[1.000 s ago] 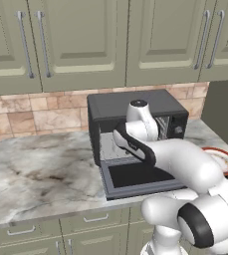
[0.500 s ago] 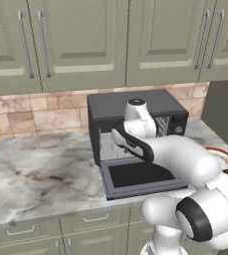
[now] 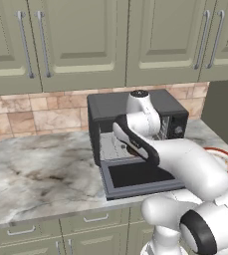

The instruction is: Pick up the bagel from the plate, place it on the toaster oven rack, close the door, and set the timer.

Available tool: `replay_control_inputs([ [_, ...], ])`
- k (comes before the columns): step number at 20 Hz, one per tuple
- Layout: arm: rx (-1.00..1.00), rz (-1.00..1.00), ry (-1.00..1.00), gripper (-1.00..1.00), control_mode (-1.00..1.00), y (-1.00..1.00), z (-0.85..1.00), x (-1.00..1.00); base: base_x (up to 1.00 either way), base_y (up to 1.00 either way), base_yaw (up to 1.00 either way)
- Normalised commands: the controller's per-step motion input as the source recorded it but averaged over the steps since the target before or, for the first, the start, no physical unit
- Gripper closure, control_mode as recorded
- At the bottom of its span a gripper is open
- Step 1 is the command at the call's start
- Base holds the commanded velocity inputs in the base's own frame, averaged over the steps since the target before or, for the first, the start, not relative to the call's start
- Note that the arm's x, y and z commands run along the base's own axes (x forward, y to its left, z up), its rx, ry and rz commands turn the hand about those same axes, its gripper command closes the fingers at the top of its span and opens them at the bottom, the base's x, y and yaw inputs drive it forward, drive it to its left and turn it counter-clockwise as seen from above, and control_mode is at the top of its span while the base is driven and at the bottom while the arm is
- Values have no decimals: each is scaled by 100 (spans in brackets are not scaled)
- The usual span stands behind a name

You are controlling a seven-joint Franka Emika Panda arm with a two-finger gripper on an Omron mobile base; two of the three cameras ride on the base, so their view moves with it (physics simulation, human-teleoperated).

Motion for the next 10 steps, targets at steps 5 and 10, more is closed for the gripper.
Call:
replay_control_inputs([
  [5,0,0,-3,-100,-100,0,11,-98,0,0,0],
  [10,0,-5,0,-100,-100,-10,-8,-91,0,0,0],
])
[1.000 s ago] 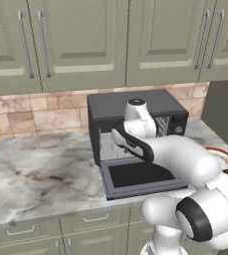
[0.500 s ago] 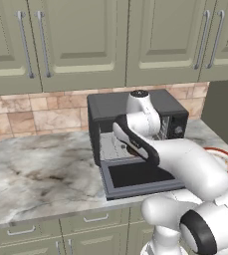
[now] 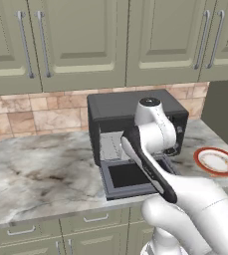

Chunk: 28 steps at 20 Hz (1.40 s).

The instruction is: Pick up the bagel from the plate, place it on the toaster oven rack, close the door, and set the timer.

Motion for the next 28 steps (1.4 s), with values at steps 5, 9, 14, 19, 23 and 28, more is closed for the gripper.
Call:
replay_control_inputs([
  [5,-1,-7,0,-100,-100,-1,-18,-27,0,0,0],
  [9,-5,-6,0,-100,-100,9,-21,9,0,0,0],
  [14,-6,-6,0,-100,-100,24,-21,30,0,0,0],
  [19,-5,-6,0,-100,-100,27,-13,44,0,0,0],
  [23,-4,-4,0,-100,-100,22,-6,52,0,0,0],
  [28,-3,-3,0,-100,-100,15,-1,55,0,0,0],
])
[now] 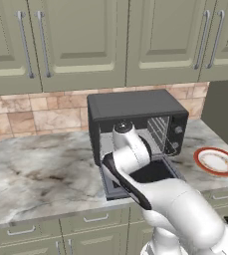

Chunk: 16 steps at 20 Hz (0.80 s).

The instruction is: Pick up the bagel from the plate, place it on the toaster oven rack, close the door, and set the timer.

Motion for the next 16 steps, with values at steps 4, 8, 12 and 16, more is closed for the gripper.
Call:
replay_control_inputs([
  [4,-2,-3,0,-100,-100,11,0,57,0,0,0],
  [8,-3,-3,0,-100,-100,9,0,54,0,0,0],
  [12,-3,-3,0,-100,-100,10,0,55,0,0,0],
  [16,-3,-3,0,-100,-100,14,0,52,0,0,0],
])
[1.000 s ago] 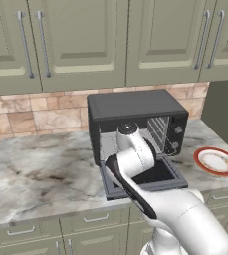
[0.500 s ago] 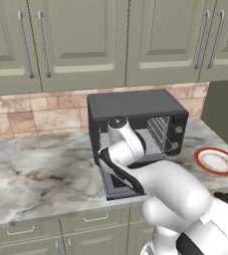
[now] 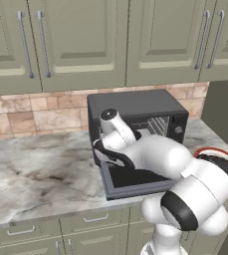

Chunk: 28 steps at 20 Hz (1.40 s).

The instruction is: Pick up the bagel from the plate, place it on the toaster oven rack, close the door, and set the timer.

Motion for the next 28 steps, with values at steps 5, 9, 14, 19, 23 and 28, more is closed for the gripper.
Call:
replay_control_inputs([
  [5,-3,-3,0,-100,-100,12,0,45,0,0,0],
  [9,-6,-1,-1,-100,-100,1,3,-37,0,0,0],
  [14,-3,1,-3,-100,-100,-11,31,-100,0,0,0],
  [19,-2,5,0,-100,-100,-1,55,-100,0,0,0],
  [23,-11,11,5,-100,-100,0,24,-93,0,0,0],
  [28,-20,14,4,-100,-100,0,2,-77,0,0,0],
])
